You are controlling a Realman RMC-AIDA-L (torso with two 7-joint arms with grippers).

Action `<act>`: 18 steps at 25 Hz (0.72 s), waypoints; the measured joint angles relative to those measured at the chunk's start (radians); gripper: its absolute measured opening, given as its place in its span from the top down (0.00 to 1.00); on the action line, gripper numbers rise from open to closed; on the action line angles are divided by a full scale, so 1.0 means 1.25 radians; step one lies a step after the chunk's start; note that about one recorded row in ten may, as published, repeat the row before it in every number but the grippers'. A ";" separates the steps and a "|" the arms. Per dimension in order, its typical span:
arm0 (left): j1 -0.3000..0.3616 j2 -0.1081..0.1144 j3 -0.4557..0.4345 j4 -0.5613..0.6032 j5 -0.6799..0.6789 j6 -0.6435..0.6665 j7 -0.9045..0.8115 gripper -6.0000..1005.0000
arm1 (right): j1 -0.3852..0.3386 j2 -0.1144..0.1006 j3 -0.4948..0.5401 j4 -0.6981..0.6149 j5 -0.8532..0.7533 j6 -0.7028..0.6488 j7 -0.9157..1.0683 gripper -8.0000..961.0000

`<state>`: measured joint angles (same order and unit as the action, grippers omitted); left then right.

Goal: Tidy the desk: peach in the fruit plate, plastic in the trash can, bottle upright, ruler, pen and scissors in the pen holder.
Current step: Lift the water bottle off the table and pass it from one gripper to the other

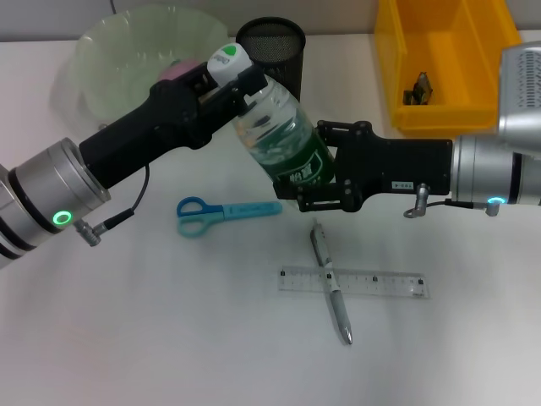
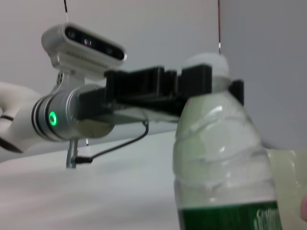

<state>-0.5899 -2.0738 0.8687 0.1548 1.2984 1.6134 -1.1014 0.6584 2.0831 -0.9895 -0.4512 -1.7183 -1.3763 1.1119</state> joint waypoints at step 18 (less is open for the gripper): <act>0.011 0.007 -0.034 0.066 -0.004 -0.005 -0.013 0.56 | -0.002 0.000 -0.068 0.008 -0.003 0.103 0.027 0.18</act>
<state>-0.5765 -2.0650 0.8256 0.2375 1.2928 1.6073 -1.1180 0.6557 2.0828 -1.0744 -0.4412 -1.7224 -1.2474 1.1451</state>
